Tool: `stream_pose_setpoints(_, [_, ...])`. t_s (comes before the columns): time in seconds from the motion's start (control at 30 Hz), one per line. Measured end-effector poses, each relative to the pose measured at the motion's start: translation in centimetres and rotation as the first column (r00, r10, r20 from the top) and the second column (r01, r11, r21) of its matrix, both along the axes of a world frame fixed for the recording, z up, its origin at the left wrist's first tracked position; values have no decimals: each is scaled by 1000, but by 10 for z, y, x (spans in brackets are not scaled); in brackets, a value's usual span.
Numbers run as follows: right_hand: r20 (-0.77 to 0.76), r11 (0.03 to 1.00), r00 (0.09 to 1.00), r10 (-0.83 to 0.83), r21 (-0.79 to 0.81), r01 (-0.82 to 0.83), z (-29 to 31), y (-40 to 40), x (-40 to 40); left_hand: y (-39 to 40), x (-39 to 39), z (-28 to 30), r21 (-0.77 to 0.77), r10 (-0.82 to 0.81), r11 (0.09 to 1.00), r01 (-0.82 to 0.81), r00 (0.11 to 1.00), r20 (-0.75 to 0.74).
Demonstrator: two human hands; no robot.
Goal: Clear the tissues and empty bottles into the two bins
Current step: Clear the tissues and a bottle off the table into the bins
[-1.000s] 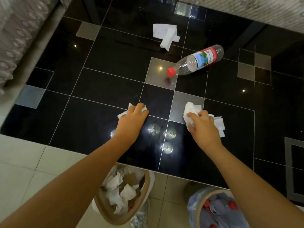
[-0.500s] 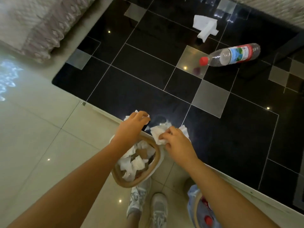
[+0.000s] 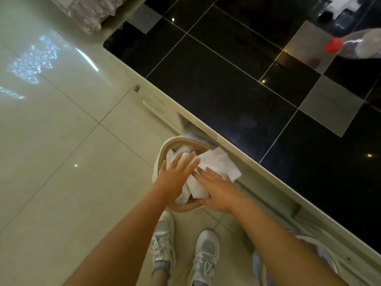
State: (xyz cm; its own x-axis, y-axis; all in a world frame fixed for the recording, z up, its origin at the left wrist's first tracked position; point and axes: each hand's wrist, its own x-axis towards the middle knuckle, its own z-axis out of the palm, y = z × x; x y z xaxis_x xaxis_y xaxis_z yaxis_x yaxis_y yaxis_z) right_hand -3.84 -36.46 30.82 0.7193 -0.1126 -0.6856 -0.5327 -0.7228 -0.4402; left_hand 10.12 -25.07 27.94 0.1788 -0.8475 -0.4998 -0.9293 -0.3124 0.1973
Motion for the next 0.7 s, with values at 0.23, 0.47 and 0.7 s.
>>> stream_pose_setpoints(0.23, [21, 998, 1000, 9, -61, -7, 21, 3, -3, 10, 7, 19, -28, 90, 995, -91, 995, -29])
stream_pose_setpoints(0.47, [121, 921, 926, -358, -115, 372, 46, -20, -4, -5, 38, 63, -150, 100, 984, -98, 995, 1])
stream_pose_setpoints(0.7, [-168, 970, 962, -214, -149, 190, -25, -2, 8, -4, 42, 14, -232, 14, 973, -17, 1000, -13])
